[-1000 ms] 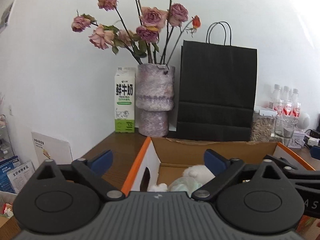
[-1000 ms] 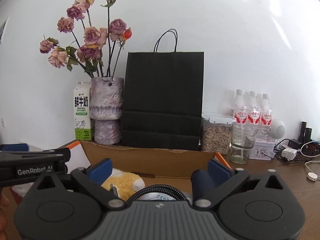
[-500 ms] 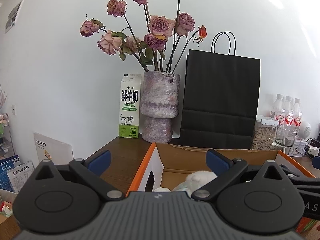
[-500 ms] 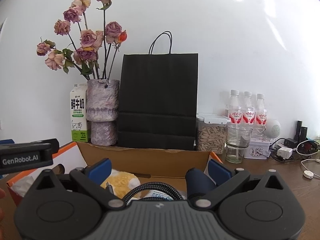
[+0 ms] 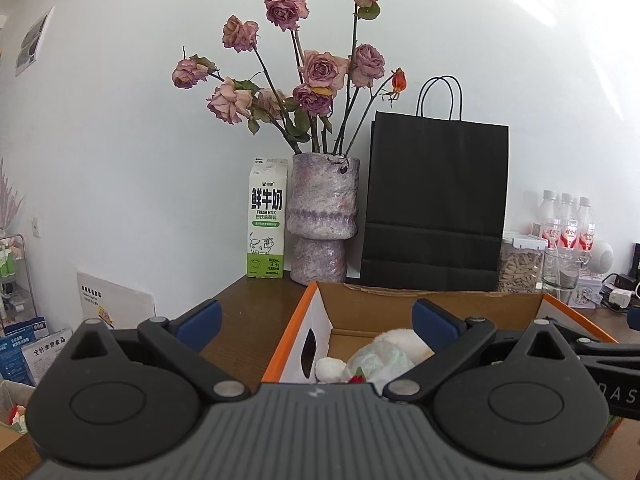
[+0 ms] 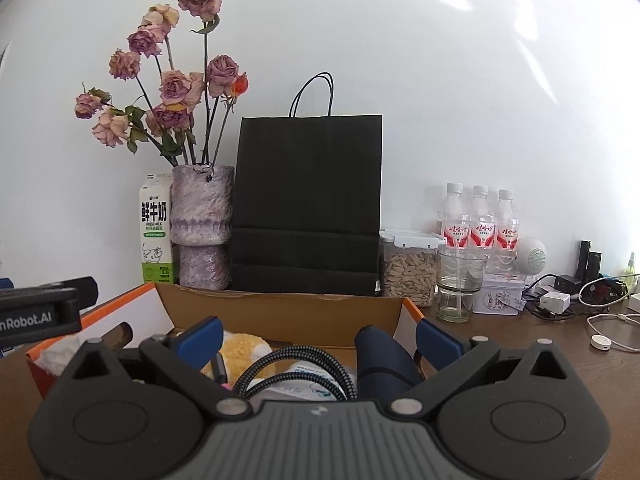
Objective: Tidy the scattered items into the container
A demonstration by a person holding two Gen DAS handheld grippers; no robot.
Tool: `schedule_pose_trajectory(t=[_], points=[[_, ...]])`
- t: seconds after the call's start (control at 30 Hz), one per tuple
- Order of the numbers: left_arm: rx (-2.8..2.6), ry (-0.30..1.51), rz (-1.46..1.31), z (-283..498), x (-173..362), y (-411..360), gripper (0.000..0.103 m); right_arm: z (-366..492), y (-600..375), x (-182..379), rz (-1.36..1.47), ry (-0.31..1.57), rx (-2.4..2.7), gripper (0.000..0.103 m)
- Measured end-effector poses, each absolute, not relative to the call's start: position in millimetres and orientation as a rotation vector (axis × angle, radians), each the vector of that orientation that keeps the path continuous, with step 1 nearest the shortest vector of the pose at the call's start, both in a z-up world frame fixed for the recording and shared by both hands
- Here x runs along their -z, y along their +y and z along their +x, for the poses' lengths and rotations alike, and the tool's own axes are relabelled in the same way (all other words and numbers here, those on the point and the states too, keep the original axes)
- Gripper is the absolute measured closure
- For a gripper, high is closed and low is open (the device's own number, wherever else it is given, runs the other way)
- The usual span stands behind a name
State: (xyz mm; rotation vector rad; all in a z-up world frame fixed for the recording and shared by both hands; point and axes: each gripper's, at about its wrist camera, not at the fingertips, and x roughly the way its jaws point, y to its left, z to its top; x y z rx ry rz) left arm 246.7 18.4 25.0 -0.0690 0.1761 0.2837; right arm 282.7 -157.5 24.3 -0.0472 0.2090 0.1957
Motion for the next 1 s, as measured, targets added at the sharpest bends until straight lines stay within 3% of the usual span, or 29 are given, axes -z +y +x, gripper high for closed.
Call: schedule_pose_trajectory(t=[0.53,1.0], points=[[-0.192,0.403,-0.059,112.5,-26.3,-9.1,0.000,133.6,-190.1,-40.6,-0.093,0.380,-0.312,0.000],[-0.189,0.431,-0.013,41.6,-31.9,-21.1,0.000,58.8,-202.9,-44.8,-0.090,0.452,-0.302,0.000]])
